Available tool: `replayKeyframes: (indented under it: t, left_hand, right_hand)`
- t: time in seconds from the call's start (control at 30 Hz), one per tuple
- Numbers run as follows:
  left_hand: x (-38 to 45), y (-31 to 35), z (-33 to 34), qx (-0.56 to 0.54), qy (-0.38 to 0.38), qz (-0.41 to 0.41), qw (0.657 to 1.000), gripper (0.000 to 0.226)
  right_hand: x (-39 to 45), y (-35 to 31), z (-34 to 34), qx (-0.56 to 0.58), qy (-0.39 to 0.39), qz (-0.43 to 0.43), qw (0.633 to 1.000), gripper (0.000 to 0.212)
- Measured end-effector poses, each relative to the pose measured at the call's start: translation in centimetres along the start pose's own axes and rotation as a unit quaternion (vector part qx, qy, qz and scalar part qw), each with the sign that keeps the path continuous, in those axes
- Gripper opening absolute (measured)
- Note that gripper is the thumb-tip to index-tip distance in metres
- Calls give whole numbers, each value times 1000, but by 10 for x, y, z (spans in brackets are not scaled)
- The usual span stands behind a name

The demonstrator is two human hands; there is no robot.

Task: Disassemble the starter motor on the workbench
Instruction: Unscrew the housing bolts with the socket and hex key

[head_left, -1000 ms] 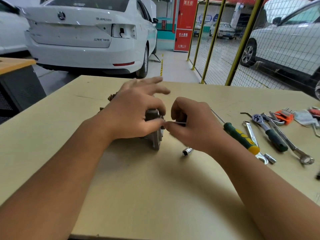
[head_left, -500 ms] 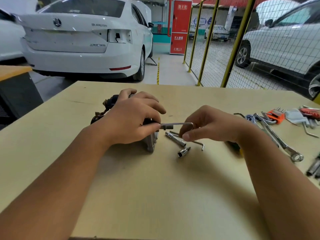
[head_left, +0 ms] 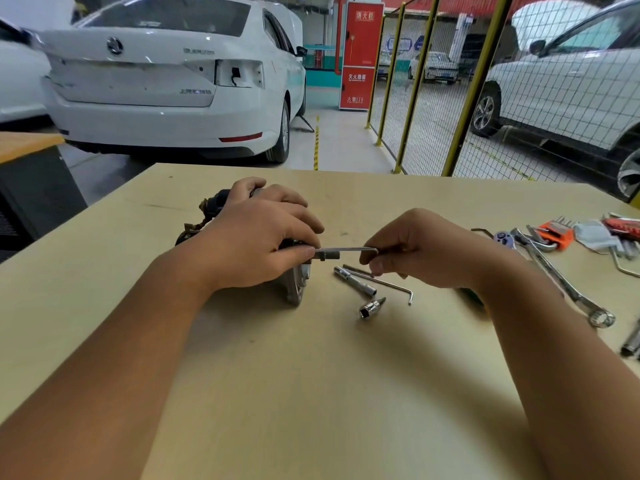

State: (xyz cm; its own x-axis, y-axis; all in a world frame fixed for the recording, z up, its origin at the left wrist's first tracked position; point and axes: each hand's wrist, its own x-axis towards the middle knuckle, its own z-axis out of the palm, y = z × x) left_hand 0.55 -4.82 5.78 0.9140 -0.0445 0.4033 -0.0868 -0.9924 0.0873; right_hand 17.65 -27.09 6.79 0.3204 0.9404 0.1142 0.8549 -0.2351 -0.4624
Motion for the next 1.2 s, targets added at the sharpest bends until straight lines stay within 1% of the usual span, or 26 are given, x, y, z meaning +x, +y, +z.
replayKeyframes:
  t: [0.03, 0.13, 0.2, 0.27, 0.33, 0.4, 0.47, 0.57, 0.63, 0.73, 0.8, 1.03, 1.2]
  left_hand:
    - [0, 0, 0, 4, 0, 1, 1000, 21]
    - [1, 1, 2, 9, 6, -2, 1000, 13]
    - [1, 2, 3, 11, 17, -6, 1000, 11]
    - [0, 1, 3, 9, 28, -5, 1000, 11]
    - [0, 1, 2, -2, 29, 0, 1000, 14]
    - [-1, 1, 0, -13, 24, 0, 1000, 17]
    - [-1, 0, 0, -15, 21, 3, 1000, 22]
    - [0, -2, 2, -7, 18, 5, 1000, 21]
    - [0, -4, 3, -4, 17, 6, 1000, 20]
    - [1, -3, 3, 0, 19, 5, 1000, 19]
    - [1, -3, 3, 1, 17, 3, 1000, 12]
    - [2, -2, 3, 12, 15, -2, 1000, 7]
    - [1, -2, 4, 4, 24, -14, 1000, 4]
  right_hand:
    - [0, 0, 0, -16, 11, -6, 1000, 12]
    - [1, -3, 2, -58, 35, -30, 997, 9]
    - [1, -5, 3, -48, 46, -27, 997, 8]
    - [1, -6, -1, -17, 17, -1, 1000, 7]
    - [-1, -8, -5, -12, -13, 9, 1000, 9]
    - [-2, -11, -8, -44, -11, -16, 999, 6]
    - [-4, -15, -6, -90, -4, -42, 995, 8]
    - [-7, -17, 4, -157, 37, -96, 982, 4]
    - [-11, -15, 12, -176, 69, -133, 973, 7]
    - [-14, -11, 19, -196, 106, -166, 961, 9]
    - [-14, -9, 23, -201, 131, -176, 955, 9]
    - [-15, -3, 31, -204, 186, -190, 942, 7]
    - [-11, 3, 36, -256, 218, -207, 919, 7]
